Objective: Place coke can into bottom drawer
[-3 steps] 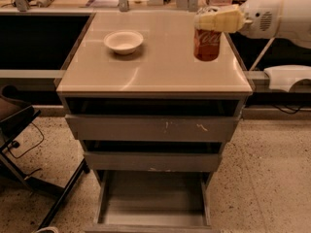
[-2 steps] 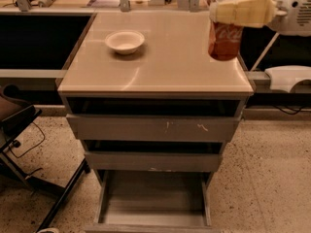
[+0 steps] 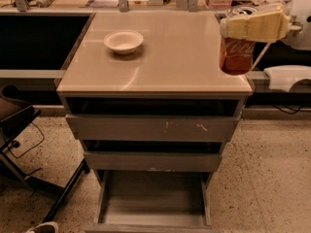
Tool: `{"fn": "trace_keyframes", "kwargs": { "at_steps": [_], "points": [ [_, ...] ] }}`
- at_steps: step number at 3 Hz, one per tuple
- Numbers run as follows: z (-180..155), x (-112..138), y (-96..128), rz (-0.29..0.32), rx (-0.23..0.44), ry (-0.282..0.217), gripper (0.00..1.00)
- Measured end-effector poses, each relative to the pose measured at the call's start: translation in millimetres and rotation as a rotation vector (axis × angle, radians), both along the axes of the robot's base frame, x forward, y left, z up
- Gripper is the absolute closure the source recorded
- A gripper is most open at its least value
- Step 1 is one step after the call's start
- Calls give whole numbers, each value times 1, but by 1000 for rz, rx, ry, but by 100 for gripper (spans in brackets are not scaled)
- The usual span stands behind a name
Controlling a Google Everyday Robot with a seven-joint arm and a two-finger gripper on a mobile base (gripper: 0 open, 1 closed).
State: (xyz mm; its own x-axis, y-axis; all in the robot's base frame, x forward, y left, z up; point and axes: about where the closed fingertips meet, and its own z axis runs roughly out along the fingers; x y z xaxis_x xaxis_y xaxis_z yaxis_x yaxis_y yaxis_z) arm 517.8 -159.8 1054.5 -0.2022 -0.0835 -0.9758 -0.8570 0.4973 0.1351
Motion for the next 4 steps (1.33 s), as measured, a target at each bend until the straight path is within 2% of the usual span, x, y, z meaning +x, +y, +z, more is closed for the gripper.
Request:
{"fn": "trace_keyframes", "kwargs": {
  "at_steps": [1,2,3,4],
  "points": [
    [-27,-3,0,-35,-47,6,100],
    [-80,-14,-20,-158,-190,-35,100],
    [-155,-27,-57,-298,-357,-35,100],
    [-240,-42,-77,-347,-478,78,100]
  ]
}}
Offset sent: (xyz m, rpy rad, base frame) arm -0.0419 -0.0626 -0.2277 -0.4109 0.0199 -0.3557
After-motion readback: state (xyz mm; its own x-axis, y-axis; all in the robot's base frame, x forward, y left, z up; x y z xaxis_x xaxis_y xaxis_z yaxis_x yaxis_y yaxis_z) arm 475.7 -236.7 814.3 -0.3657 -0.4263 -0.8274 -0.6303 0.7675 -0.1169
